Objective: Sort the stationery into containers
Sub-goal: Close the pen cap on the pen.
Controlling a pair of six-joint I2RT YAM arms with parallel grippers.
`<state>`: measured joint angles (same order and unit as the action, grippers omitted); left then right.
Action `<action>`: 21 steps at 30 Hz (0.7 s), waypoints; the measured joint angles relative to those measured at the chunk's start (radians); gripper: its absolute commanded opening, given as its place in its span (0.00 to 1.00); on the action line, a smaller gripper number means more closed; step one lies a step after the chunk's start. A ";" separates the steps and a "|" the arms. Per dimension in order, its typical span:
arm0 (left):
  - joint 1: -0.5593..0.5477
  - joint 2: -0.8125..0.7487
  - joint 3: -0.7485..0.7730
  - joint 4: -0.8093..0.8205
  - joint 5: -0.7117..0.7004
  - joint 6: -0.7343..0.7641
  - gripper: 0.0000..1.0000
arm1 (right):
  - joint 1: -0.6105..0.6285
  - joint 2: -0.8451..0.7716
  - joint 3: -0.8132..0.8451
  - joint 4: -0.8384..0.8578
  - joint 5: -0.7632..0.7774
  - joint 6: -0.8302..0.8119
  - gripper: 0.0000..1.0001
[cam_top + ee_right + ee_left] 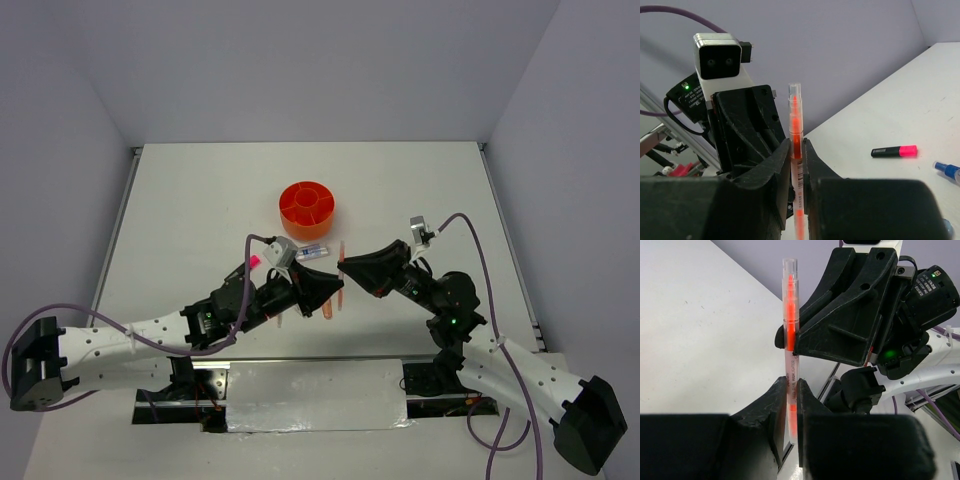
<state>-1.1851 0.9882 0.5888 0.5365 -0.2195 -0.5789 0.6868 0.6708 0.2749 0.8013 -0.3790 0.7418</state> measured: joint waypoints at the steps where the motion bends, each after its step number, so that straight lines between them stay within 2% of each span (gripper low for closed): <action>1: 0.000 0.000 0.001 -0.001 0.000 0.000 0.31 | 0.000 0.000 0.000 0.001 0.000 0.000 0.12; 3: 0.000 0.001 0.002 -0.003 0.002 0.005 0.45 | 0.000 0.000 0.000 0.000 0.000 0.001 0.12; 5: -0.001 0.007 0.008 -0.001 0.016 0.006 0.47 | 0.000 0.000 0.000 -0.001 -0.002 0.001 0.12; 6: -0.002 0.012 0.012 0.001 0.021 0.004 0.38 | 0.000 0.000 0.000 -0.001 -0.002 0.001 0.12; 7: -0.002 0.018 0.016 0.004 0.025 0.007 0.35 | 0.000 0.000 0.000 0.000 -0.004 0.005 0.12; 9: 0.000 0.027 0.019 0.004 0.024 0.005 0.34 | 0.001 0.000 0.000 0.003 -0.004 0.005 0.12; 12: 0.000 0.037 0.020 0.010 0.023 0.005 0.24 | 0.001 0.000 0.000 0.006 -0.011 0.010 0.12; 16: 0.002 0.039 0.020 0.014 0.020 0.002 0.24 | 0.001 0.000 0.000 0.011 -0.010 0.009 0.12; 19: 0.002 0.040 0.020 0.024 0.023 0.003 0.03 | 0.001 0.000 0.000 0.022 -0.010 0.013 0.12; 20: 0.002 0.040 0.020 0.027 0.024 0.003 0.00 | 0.001 0.001 0.000 0.027 -0.010 0.013 0.13; 21: 0.002 0.041 0.020 0.031 0.024 0.003 0.00 | 0.001 0.002 0.000 0.030 -0.010 0.013 0.23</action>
<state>-1.1835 1.0290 0.6086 0.5671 -0.1955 -0.5762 0.6876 0.6727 0.2749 0.8314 -0.3893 0.7547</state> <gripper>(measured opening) 0.257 0.175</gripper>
